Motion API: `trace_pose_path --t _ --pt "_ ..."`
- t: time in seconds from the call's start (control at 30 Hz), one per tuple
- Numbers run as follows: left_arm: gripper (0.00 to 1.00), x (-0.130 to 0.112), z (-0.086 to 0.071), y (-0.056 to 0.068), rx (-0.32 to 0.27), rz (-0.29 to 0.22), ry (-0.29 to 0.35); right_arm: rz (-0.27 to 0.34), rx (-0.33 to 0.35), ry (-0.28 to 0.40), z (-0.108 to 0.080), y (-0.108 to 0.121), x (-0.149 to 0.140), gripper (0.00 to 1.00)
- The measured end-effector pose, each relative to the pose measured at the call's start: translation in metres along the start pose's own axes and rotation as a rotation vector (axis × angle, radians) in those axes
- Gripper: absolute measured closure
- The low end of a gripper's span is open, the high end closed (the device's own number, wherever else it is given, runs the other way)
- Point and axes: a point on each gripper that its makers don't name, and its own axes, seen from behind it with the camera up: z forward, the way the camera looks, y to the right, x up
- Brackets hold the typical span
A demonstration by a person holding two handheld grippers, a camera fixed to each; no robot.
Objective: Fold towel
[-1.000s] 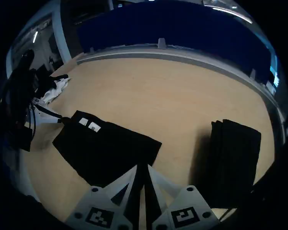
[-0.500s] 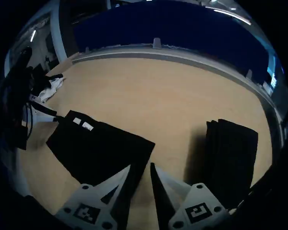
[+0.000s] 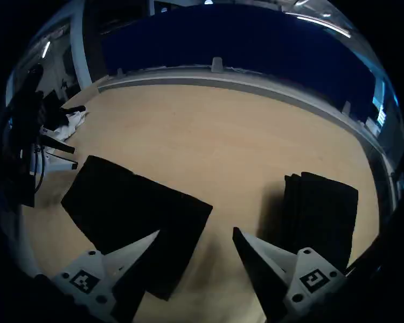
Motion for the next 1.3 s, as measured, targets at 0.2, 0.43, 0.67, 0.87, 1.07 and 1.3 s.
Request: trace_pose_path --t 0.2,0.43,0.67,0.87,1.07,1.3 --pt "0.06 0.000 -0.007 0.001 -0.008 -0.008 0.008 0.001 -0.001 0.004 -0.005 -0.001 0.000 0.00" --pt "0.06 -0.002 -0.013 0.002 -0.011 -0.018 0.016 0.000 0.006 0.005 -0.010 -0.006 0.001 0.00" --pt "0.06 -0.010 -0.025 -0.002 0.015 -0.028 0.033 -0.016 0.024 -0.001 -0.018 -0.014 -0.003 0.00" --pt "0.06 -0.023 -0.045 -0.011 0.051 -0.075 0.058 -0.043 0.055 -0.012 -0.027 -0.024 -0.013 0.00" --pt "0.05 -0.046 -0.067 -0.022 0.092 -0.137 0.080 -0.083 0.098 -0.037 -0.035 -0.036 -0.027 0.00" --pt "0.05 -0.076 -0.092 -0.033 0.138 -0.200 0.096 -0.136 0.143 -0.071 -0.040 -0.047 -0.042 0.00"
